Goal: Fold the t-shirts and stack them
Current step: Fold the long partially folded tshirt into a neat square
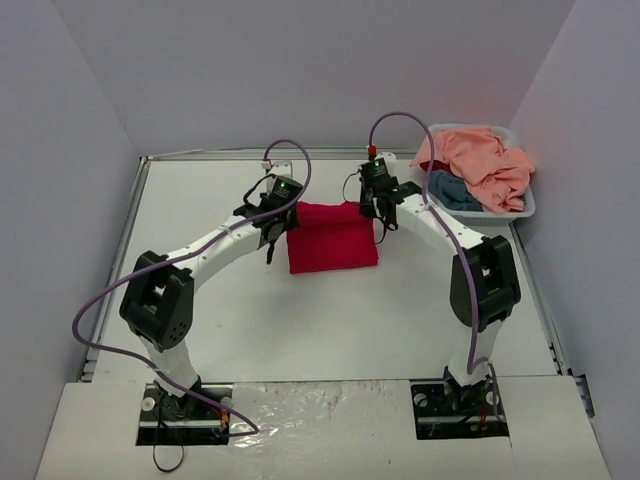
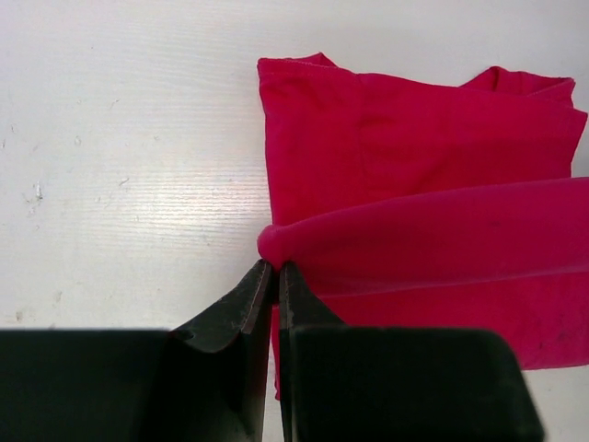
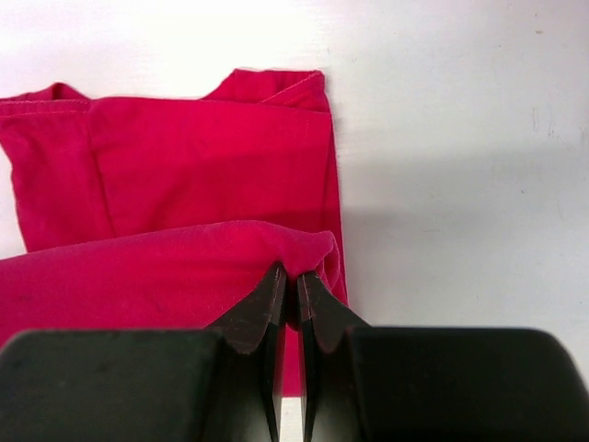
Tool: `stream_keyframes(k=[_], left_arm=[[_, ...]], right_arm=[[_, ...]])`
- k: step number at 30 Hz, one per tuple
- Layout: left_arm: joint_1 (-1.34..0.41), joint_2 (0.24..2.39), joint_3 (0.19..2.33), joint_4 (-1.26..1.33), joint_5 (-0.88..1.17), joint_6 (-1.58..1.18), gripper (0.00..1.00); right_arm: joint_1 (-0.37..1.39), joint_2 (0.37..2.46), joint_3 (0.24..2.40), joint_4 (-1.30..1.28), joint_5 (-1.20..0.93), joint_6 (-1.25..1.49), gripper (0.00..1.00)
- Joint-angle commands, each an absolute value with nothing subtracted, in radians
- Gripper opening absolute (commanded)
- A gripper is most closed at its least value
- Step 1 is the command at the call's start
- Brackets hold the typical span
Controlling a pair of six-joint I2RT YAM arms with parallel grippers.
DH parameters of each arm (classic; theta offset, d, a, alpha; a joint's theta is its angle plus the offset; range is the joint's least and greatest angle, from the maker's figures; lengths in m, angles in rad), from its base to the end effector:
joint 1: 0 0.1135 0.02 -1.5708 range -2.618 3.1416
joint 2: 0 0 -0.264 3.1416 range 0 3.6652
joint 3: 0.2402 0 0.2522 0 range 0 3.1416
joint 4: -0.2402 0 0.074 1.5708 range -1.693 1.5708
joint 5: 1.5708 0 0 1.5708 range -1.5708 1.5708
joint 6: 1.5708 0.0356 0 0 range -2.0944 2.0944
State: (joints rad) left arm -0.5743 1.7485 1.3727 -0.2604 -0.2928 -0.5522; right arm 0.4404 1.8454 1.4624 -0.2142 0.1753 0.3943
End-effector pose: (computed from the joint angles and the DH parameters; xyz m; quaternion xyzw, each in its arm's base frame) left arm 0.3443 -0.2106 0.2750 -0.0559 0.8839 -0.1278 0.4464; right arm 0.3929 0.1783 0.2704 0.0207 0.8812 0.1182 0.4574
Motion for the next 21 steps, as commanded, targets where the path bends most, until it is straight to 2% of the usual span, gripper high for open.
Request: stream_keyframes(k=[1, 13, 14, 15, 16, 21], left_arm=[[-0.554, 1.744, 1.433, -0.252, -0.341, -0.525, 0.02], [-0.548, 1.828, 1.495, -0.255, -0.367, -0.494, 0.04], [-0.549, 1.839, 1.508, -0.262, -0.377, -0.488, 0.17], [-0.549, 1.848, 1.528, -0.267, -0.388, -0.488, 0.37], [-0.548, 1.864, 1.538, -0.281, -0.406, -0.489, 0.51], [-0.552, 1.852, 1.551, -0.275, -0.434, -0.479, 0.57]], right_arm=[[0.42, 1.871, 1.511, -0.227, 0.221, 0.373, 0.0], [0.403, 1.968, 1.595, -0.219, 0.204, 0.362, 0.0], [0.4, 1.977, 1.606, -0.219, 0.206, 0.359, 0.15], [0.4, 1.989, 1.624, -0.224, 0.198, 0.353, 0.34], [0.393, 2.021, 1.665, -0.227, 0.196, 0.354, 0.49], [0.39, 2.086, 1.749, -0.232, 0.18, 0.347, 0.67]])
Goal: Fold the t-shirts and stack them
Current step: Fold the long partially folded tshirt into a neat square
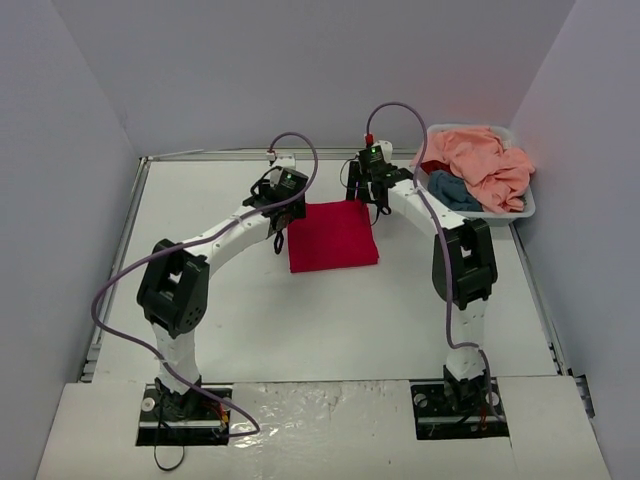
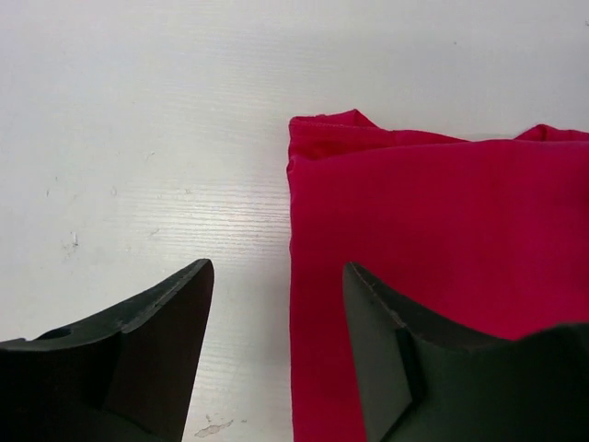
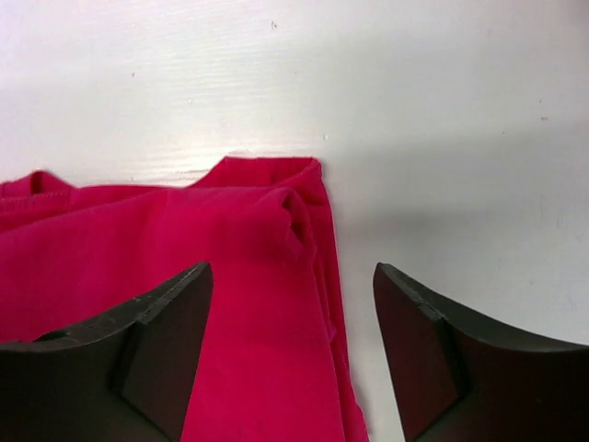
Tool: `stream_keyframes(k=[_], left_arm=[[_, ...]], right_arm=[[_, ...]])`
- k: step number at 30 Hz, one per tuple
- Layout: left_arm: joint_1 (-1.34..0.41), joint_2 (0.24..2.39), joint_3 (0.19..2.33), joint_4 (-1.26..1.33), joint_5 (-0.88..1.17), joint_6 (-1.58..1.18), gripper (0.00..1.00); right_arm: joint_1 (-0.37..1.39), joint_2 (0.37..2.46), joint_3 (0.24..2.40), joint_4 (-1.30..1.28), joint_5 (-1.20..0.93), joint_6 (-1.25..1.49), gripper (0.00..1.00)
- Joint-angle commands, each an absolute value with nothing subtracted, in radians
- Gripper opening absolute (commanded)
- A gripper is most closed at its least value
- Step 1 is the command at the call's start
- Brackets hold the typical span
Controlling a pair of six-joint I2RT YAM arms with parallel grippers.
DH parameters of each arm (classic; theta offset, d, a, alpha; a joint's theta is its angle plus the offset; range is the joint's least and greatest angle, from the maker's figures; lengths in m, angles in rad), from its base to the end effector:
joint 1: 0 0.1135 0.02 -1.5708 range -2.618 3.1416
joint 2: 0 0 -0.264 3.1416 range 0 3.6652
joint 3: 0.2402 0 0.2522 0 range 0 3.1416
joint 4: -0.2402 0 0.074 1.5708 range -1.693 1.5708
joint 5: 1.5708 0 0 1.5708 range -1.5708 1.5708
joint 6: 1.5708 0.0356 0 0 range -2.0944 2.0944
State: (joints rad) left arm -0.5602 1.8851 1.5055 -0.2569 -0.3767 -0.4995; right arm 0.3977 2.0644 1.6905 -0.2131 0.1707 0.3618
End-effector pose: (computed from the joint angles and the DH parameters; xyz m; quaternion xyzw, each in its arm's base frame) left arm 0.3776 -0.2214 0.2659 -0.0577 0.8792 -0.0793 0.4662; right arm 0.4503 0.1826 0.2520 0.0245 0.8788 0.1046 0.4649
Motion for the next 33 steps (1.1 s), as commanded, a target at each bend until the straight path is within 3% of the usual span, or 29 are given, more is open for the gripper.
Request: stream_keyframes(k=[1, 22, 24, 26, 27, 28, 32, 33], left_arm=[[-0.554, 1.833, 1.54, -0.267, -0.437, -0.477, 0.57], [-0.575, 1.556, 1.194, -0.33, -0.344, -0.652, 0.55], [-0.577, 1.536, 1.161, -0.322, -0.328, -0.663, 0.54], [-0.578, 1.523, 1.126, -0.319, -0.322, -0.67, 0.54], [-0.58, 1.511, 1.106, -0.318, -0.319, -0.673, 0.53], [-0.58, 1.505, 1.095, -0.313, -0.319, -0.673, 0.52], [-0.581, 1.493, 1.081, -0.261, -0.319, -0.661, 0.2], [-0.58, 1.503, 1.089, -0.246, -0.319, -0.658, 0.03]], right_arm=[[0.39, 2.086, 1.755, -0.232, 0.181, 0.348, 0.68], [0.561, 1.778, 1.385, -0.227, 0.252, 0.377, 0.65], [0.561, 1.787, 1.39, -0.221, 0.262, 0.382, 0.58], [0.558, 1.814, 1.42, -0.219, 0.273, 0.374, 0.3], [0.557, 1.83, 1.437, -0.218, 0.273, 0.37, 0.1], [0.552, 1.844, 1.454, -0.218, 0.273, 0.364, 0.04], [0.538, 1.933, 1.546, -0.222, 0.261, 0.339, 0.0], [0.534, 1.946, 1.578, -0.224, 0.256, 0.334, 0.0]])
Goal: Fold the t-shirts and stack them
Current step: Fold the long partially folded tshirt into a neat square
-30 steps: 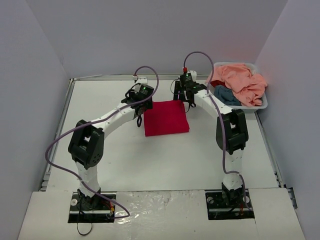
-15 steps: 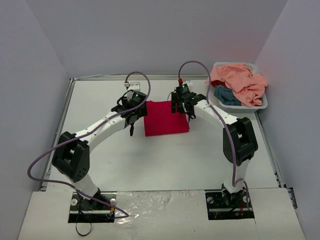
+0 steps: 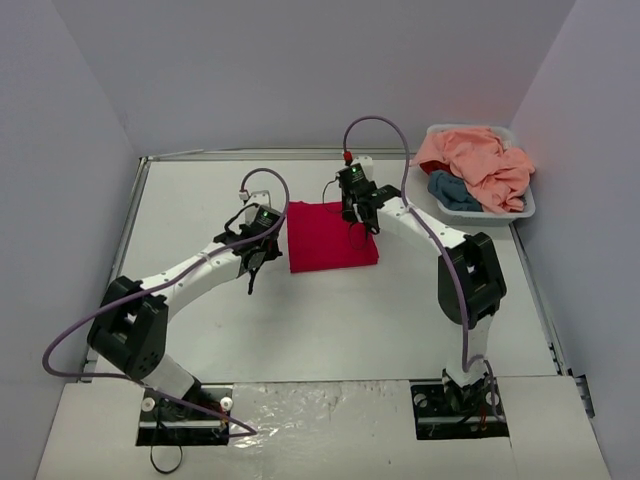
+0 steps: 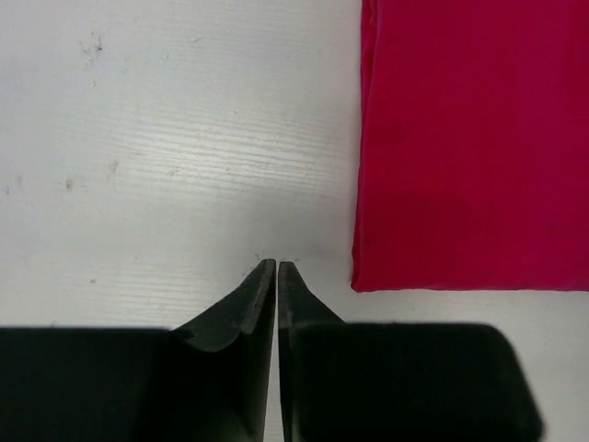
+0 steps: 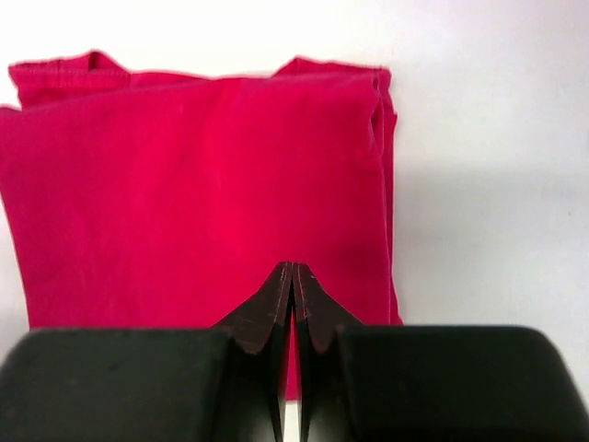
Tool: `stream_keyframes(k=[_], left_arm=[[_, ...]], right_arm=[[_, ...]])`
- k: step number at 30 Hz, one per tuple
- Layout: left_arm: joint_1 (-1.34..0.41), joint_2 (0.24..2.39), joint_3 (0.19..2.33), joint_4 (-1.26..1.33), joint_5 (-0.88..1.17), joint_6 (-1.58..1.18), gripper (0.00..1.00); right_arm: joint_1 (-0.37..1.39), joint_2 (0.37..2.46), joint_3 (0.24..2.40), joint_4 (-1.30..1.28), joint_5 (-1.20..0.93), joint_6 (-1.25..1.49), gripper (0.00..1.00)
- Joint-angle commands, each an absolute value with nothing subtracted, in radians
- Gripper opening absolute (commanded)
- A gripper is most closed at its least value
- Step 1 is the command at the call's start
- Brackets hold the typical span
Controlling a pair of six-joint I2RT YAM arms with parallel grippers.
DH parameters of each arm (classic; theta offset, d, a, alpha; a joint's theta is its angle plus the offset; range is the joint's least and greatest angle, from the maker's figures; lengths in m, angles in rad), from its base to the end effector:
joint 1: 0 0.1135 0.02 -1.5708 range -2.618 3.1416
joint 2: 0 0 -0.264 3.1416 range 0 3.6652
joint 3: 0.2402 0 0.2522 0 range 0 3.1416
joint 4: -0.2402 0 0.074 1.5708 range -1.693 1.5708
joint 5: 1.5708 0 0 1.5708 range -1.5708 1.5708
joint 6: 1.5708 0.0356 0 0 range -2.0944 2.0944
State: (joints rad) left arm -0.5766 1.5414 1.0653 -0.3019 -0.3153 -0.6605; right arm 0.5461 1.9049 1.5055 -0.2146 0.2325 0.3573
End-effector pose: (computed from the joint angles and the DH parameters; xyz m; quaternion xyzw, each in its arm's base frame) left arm 0.2862 -0.1730 0.2428 -0.0988 0.9077 -0.1031 0.3946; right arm 0.3840 0.2238 0.2603 -0.0299 0.8828 0.1069 0.4563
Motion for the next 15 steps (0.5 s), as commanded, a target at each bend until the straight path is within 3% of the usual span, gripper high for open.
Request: stream_keyframes(k=[1, 15], left_arm=[[-0.58, 1.511, 1.098, -0.232, -0.316, -0.646, 0.02], [-0.543, 1.86, 1.423, -0.097, -0.213, -0.621, 0.02]], right_arm=[[0.528, 1.959, 1.594, -0.227, 0.25, 0.333, 0.0], [0.469, 2.105, 1.779, -0.268, 0.152, 0.304, 0.0]])
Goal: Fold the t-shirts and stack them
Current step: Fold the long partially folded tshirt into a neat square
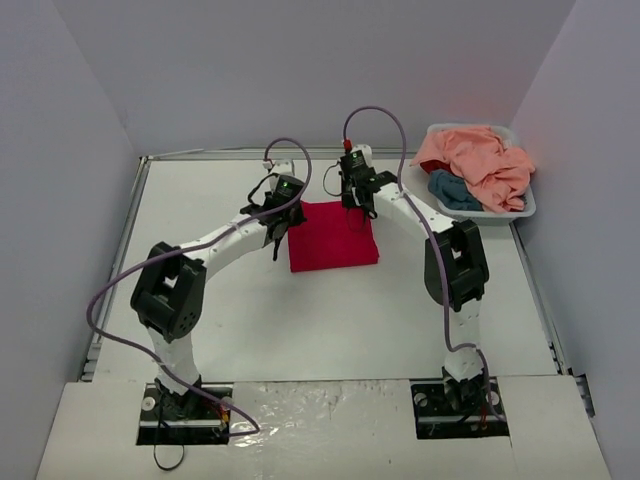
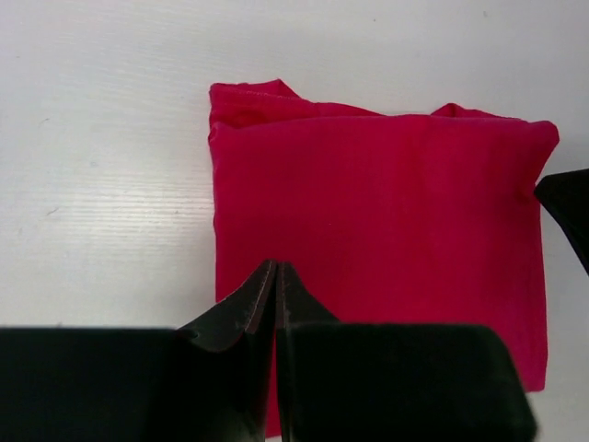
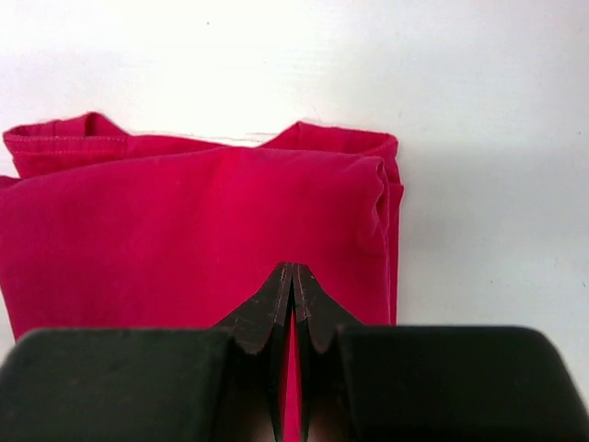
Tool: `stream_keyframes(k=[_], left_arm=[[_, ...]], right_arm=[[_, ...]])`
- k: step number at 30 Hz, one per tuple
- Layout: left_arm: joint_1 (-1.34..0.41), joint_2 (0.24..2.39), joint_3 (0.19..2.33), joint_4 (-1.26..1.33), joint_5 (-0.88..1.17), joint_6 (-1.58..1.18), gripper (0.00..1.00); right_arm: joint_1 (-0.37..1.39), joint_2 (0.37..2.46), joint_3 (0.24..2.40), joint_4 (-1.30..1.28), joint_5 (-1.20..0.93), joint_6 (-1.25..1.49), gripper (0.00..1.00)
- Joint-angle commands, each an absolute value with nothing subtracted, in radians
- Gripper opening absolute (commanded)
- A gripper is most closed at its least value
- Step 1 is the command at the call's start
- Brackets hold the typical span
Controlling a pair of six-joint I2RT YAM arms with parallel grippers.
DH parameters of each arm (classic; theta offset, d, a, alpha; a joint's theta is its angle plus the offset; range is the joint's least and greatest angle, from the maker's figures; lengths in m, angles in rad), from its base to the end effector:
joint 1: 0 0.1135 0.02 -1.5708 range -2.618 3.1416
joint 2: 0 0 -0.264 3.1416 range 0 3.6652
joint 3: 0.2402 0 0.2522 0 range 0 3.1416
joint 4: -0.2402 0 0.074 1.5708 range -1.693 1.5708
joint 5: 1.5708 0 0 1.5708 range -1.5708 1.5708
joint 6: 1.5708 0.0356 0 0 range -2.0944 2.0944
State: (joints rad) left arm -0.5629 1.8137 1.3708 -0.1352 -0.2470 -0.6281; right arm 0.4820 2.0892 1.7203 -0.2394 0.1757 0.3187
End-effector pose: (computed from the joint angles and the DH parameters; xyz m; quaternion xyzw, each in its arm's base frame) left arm 0.3610 -0.2175 0.2597 -0.0871 0.8703 -0.1754 0.4520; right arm 0.4374 0.2218 0.2481 -0.0315 0.8834 0.1081 0.4550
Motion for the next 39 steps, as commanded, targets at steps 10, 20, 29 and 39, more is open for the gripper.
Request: stream_keyframes(k=[10, 20, 29, 39], left_arm=[[-0.528, 1.991, 1.509, -0.034, -0.225, -0.586, 0.02], [-0.526, 2.046, 1.575, -0.044, -0.247, -0.572, 0.02], [-0.509, 2.134, 1.64, -0.1, -0.236, -0.577, 0.02], [-0.497, 2.168, 1.644, -0.11, -0.233, -0.597, 0.02]], right_arm=[[0.457, 2.163, 1.832, -0.287, 0.101, 0.276, 0.0], [0.456, 2.206, 1.856, -0.288, 0.049, 0.285, 0.0], [0.456, 2.252, 1.924, -0.29, 0.011, 0.295, 0.0], [0.457, 2.306, 1.983, -0.293, -0.074, 0.31, 0.0]])
